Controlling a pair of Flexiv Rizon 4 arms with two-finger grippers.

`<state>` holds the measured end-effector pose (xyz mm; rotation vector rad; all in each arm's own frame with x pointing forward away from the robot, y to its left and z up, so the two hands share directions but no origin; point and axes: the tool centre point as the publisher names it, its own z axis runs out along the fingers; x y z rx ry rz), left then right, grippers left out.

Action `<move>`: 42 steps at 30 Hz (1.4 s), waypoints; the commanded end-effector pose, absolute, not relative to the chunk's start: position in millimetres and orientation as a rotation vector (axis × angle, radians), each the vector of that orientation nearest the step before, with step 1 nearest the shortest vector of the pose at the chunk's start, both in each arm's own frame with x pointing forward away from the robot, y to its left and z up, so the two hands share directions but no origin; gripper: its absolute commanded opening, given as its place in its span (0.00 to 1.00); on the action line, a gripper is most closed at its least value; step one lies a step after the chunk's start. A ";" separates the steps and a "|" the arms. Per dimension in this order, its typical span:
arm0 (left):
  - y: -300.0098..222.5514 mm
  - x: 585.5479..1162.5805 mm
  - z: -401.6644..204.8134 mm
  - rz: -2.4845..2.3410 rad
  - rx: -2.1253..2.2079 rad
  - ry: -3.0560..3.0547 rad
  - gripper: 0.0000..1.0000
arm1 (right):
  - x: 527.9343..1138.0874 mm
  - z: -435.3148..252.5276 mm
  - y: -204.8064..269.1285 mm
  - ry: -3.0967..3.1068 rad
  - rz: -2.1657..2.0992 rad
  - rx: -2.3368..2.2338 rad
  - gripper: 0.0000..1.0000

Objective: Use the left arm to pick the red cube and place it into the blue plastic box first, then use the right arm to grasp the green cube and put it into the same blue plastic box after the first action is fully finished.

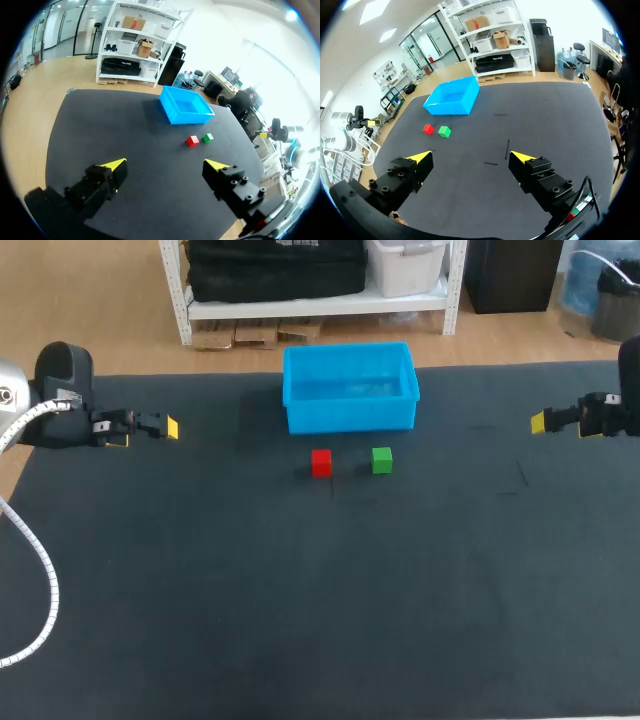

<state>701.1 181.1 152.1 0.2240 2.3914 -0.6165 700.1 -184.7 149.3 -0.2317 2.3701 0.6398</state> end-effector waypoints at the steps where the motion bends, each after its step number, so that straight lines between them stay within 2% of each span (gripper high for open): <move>1: 182.6 701.1 150.8 -0.626 0.227 2.383 1.00 | 700.5 149.5 -185.1 2.371 0.640 -0.233 1.00; 28: 177.9 707.1 163.3 -0.511 0.225 2.438 1.00 | 700.5 149.5 -185.1 2.371 0.640 -0.233 1.00; 42: 133.6 722.0 163.4 -0.495 0.206 2.547 1.00 | 700.5 149.5 -185.1 2.371 0.640 -0.233 1.00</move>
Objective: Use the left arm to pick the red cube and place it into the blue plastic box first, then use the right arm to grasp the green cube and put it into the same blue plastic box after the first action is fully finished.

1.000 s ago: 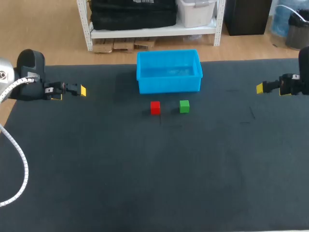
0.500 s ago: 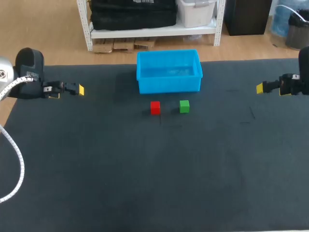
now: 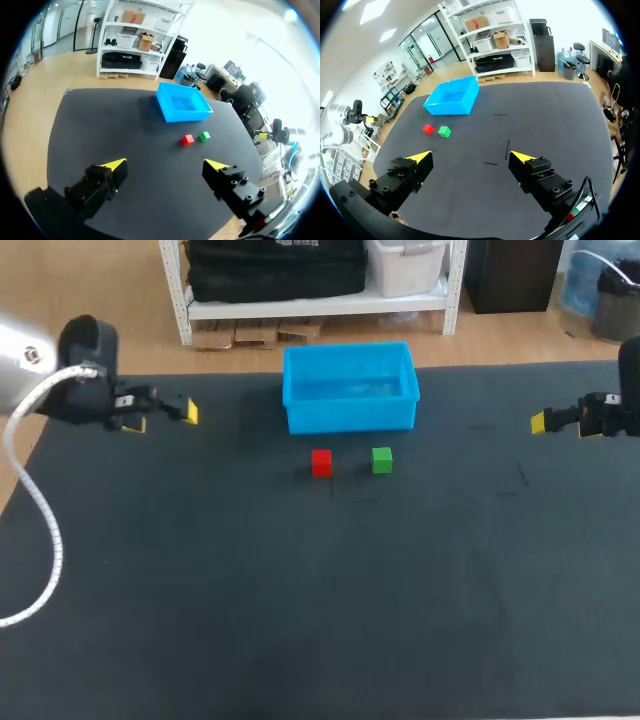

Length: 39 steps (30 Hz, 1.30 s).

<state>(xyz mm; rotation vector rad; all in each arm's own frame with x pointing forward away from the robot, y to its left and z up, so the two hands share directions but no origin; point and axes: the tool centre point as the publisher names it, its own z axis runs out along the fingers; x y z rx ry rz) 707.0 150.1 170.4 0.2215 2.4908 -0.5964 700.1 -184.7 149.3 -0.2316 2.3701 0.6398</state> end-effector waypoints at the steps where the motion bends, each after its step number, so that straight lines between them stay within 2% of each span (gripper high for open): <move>1: 129.5 723.2 161.6 -0.495 0.217 2.557 1.00 | 700.5 149.5 -185.1 2.371 0.640 -0.233 1.00; 14: 90.4 735.3 148.1 -0.429 0.278 2.624 1.00 | 700.5 149.5 -185.1 2.371 0.640 -0.233 1.00; 39: 83.7 738.6 140.2 -0.318 0.261 2.685 1.00 | 700.5 149.5 -185.1 2.371 0.640 -0.233 1.00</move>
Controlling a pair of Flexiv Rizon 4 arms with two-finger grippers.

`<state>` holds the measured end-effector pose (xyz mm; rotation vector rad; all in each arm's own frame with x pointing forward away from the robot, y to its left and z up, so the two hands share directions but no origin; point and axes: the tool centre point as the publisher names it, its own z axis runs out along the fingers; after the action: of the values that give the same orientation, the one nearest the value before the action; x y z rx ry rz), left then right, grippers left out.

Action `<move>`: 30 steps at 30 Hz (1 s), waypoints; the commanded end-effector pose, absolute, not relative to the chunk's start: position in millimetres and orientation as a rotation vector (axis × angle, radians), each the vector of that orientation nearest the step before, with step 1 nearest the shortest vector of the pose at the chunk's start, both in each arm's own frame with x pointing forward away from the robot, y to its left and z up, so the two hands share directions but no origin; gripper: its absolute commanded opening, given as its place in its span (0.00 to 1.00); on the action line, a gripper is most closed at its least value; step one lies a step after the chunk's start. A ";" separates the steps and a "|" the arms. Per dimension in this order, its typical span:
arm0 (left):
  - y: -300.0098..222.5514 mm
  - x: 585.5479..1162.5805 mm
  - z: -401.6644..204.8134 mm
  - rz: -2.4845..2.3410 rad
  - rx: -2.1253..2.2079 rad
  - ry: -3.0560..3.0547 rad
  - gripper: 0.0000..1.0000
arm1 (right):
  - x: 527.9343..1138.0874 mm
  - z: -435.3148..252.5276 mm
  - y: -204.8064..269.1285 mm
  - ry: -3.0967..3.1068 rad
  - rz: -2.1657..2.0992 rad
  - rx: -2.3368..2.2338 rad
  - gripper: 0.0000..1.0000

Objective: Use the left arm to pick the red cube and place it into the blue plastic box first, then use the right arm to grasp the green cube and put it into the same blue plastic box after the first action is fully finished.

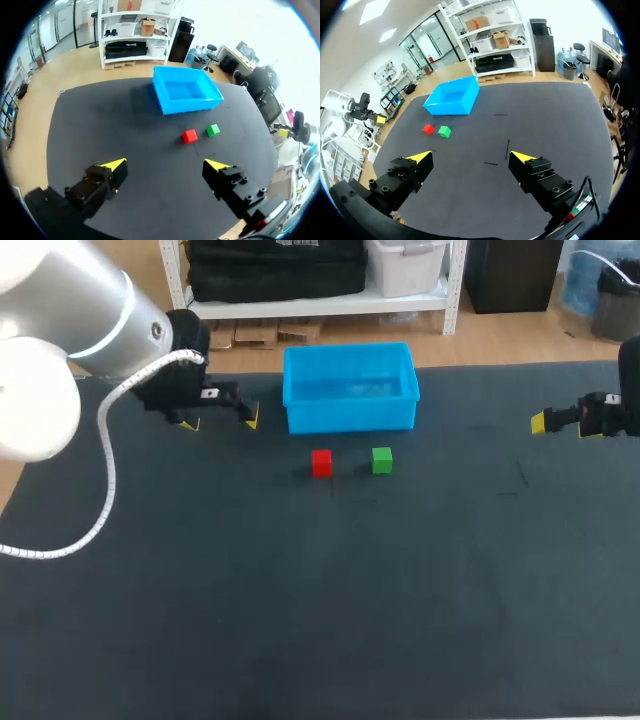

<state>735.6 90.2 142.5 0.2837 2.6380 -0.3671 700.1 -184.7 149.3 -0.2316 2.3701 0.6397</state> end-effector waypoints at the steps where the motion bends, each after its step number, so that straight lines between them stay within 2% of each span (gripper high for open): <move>1: 80.2 741.1 138.0 -0.328 0.237 2.705 1.00 | 700.5 149.5 -185.1 2.371 0.640 -0.233 1.00; 6: 65.8 750.0 134.2 -0.175 0.181 2.815 1.00 | 700.5 149.5 -185.1 2.371 0.640 -0.233 1.00; 30: 14.3 782.0 104.6 -0.069 0.140 2.938 1.00 | 700.5 149.5 -185.1 2.371 0.640 -0.233 1.00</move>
<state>773.7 20.4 106.3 0.1419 2.9055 -0.1078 700.2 -184.7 149.3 -0.2315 2.3702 0.6396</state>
